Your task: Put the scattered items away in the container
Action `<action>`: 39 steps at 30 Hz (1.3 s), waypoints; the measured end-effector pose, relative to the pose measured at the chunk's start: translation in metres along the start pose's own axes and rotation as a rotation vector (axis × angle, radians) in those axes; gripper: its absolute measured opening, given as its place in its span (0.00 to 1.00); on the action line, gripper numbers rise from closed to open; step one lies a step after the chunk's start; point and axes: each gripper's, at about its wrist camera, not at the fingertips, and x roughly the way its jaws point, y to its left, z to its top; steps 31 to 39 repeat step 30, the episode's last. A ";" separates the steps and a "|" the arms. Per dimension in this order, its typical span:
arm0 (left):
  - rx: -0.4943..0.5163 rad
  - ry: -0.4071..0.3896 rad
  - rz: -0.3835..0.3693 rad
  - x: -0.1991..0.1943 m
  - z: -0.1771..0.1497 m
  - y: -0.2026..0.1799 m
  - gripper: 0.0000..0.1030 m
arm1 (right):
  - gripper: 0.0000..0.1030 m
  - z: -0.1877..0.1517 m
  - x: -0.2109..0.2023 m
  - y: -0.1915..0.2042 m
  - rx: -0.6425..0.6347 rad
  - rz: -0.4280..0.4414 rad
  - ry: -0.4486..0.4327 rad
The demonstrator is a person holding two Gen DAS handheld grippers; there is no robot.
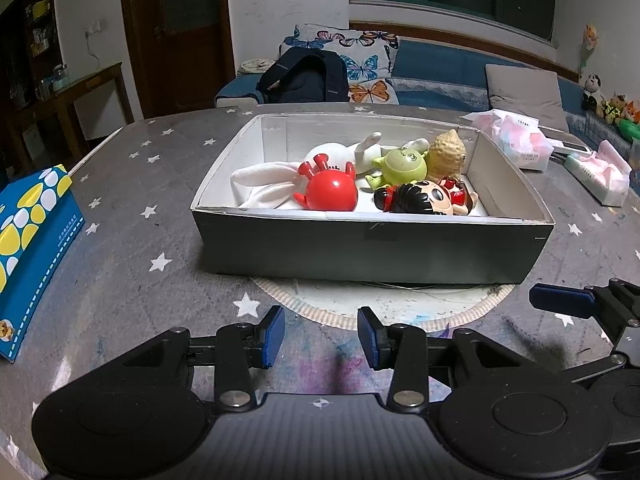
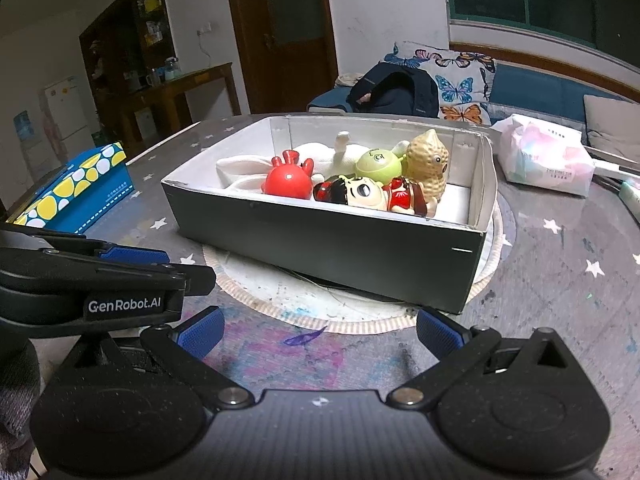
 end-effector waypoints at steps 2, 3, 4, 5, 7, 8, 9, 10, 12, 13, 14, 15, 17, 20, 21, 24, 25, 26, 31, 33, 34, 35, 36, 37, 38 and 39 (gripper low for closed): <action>0.005 0.001 0.002 0.001 0.000 -0.001 0.41 | 1.00 0.000 0.001 0.000 0.002 -0.002 0.003; 0.007 0.003 0.002 0.002 0.001 -0.001 0.41 | 1.00 0.000 0.002 -0.001 0.003 -0.002 0.005; 0.007 0.004 0.003 0.003 0.001 -0.001 0.41 | 1.00 0.000 0.003 -0.001 0.004 -0.003 0.007; 0.008 0.005 0.004 0.004 0.002 -0.001 0.41 | 1.00 0.001 0.004 -0.001 0.005 -0.003 0.009; 0.008 0.007 0.003 0.006 0.003 -0.001 0.41 | 1.00 0.001 0.006 -0.002 0.006 -0.005 0.013; 0.009 0.008 0.004 0.007 0.003 -0.001 0.41 | 1.00 0.001 0.007 -0.002 0.006 -0.004 0.015; 0.010 0.009 0.003 0.007 0.003 -0.001 0.41 | 1.00 0.001 0.008 -0.003 0.006 -0.004 0.018; 0.011 0.010 0.003 0.008 0.004 -0.001 0.41 | 1.00 0.002 0.009 -0.003 0.006 -0.004 0.019; 0.012 0.011 0.003 0.010 0.005 -0.001 0.41 | 1.00 0.002 0.011 -0.003 0.006 -0.003 0.023; 0.013 0.011 0.002 0.011 0.005 -0.002 0.41 | 1.00 0.002 0.012 -0.003 0.006 -0.004 0.024; 0.013 0.012 0.001 0.012 0.006 -0.002 0.41 | 1.00 0.002 0.012 -0.004 0.007 -0.004 0.025; 0.014 0.013 0.000 0.013 0.007 -0.002 0.41 | 1.00 0.003 0.013 -0.005 0.008 -0.005 0.026; 0.016 0.015 0.000 0.015 0.008 -0.003 0.41 | 1.00 0.003 0.015 -0.006 0.009 -0.004 0.028; 0.017 0.015 -0.005 0.018 0.009 -0.004 0.40 | 1.00 0.005 0.017 -0.007 0.012 -0.004 0.028; 0.017 0.013 -0.007 0.019 0.010 -0.004 0.39 | 1.00 0.005 0.018 -0.008 0.013 -0.004 0.028; 0.018 0.005 -0.011 0.021 0.012 -0.005 0.34 | 1.00 0.007 0.020 -0.009 0.017 -0.005 0.029; 0.019 0.001 -0.010 0.021 0.013 -0.006 0.34 | 1.00 0.007 0.020 -0.010 0.018 -0.005 0.029; 0.020 -0.003 -0.010 0.021 0.014 -0.006 0.34 | 1.00 0.008 0.021 -0.011 0.019 -0.005 0.029; 0.021 -0.001 -0.009 0.023 0.017 -0.008 0.34 | 1.00 0.009 0.022 -0.012 0.018 -0.004 0.028; 0.021 -0.001 -0.009 0.023 0.017 -0.008 0.34 | 1.00 0.009 0.022 -0.012 0.018 -0.004 0.028; 0.021 -0.001 -0.009 0.023 0.017 -0.008 0.34 | 1.00 0.009 0.022 -0.012 0.018 -0.004 0.028; 0.021 -0.001 -0.009 0.023 0.017 -0.008 0.34 | 1.00 0.009 0.022 -0.012 0.018 -0.004 0.028; 0.021 -0.001 -0.009 0.023 0.017 -0.008 0.34 | 1.00 0.009 0.022 -0.012 0.018 -0.004 0.028; 0.021 -0.001 -0.009 0.023 0.017 -0.008 0.34 | 1.00 0.009 0.022 -0.012 0.018 -0.004 0.028; 0.021 -0.001 -0.009 0.023 0.017 -0.008 0.34 | 1.00 0.009 0.022 -0.012 0.018 -0.004 0.028; 0.021 -0.001 -0.009 0.023 0.017 -0.008 0.34 | 1.00 0.009 0.022 -0.012 0.018 -0.004 0.028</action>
